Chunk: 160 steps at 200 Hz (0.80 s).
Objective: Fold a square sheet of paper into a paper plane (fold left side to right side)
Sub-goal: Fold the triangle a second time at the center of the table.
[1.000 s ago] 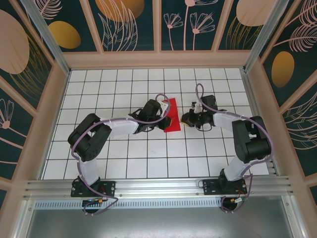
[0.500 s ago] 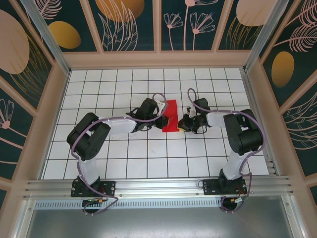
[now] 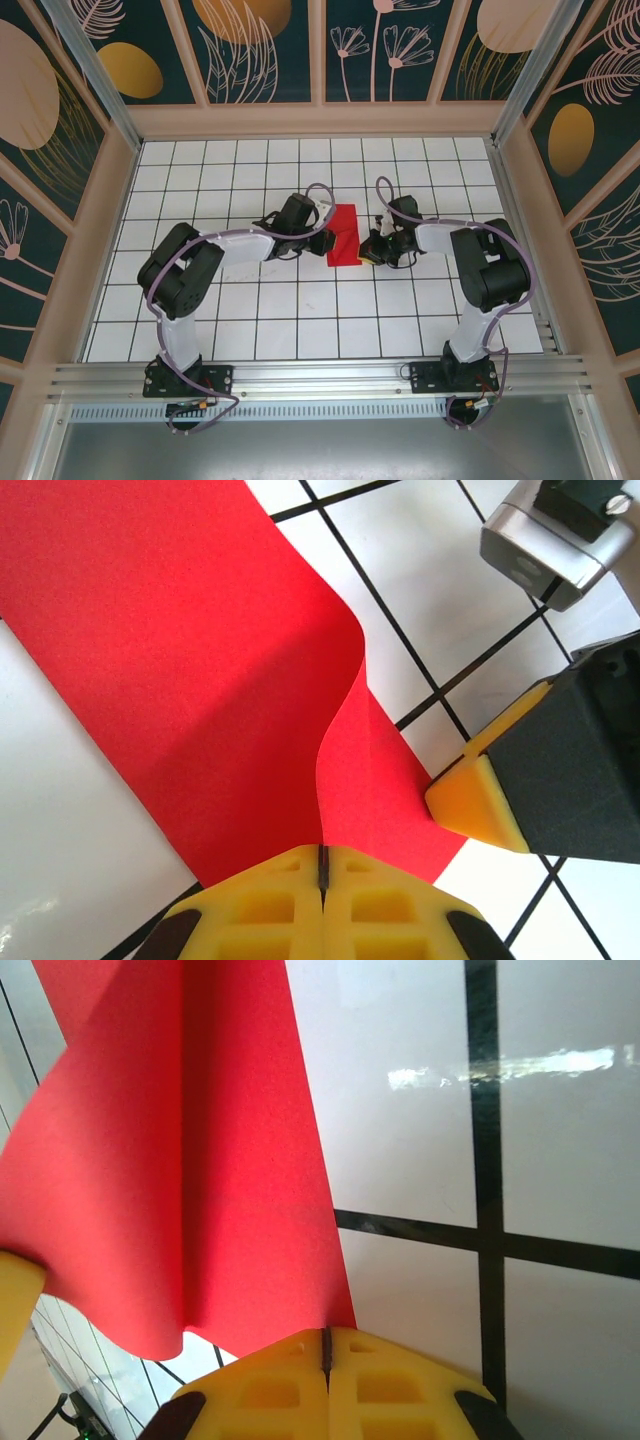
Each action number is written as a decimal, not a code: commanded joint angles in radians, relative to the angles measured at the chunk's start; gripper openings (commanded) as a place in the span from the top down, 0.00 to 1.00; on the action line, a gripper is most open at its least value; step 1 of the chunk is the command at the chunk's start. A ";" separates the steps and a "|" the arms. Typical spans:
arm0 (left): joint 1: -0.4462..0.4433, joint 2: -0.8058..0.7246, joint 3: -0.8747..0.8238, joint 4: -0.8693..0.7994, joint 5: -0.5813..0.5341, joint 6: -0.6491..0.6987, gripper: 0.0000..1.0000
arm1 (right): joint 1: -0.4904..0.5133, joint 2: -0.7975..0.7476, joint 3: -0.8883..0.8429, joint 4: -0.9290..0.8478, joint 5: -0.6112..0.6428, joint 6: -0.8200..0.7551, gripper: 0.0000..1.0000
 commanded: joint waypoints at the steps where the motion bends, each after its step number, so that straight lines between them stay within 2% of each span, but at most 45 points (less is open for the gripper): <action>1: 0.012 0.029 0.039 -0.031 -0.024 0.025 0.95 | 0.009 0.039 -0.002 -0.070 0.094 -0.018 0.93; 160: 0.011 0.082 0.082 -0.063 -0.102 0.047 0.96 | 0.022 0.046 0.009 -0.091 0.102 -0.027 0.93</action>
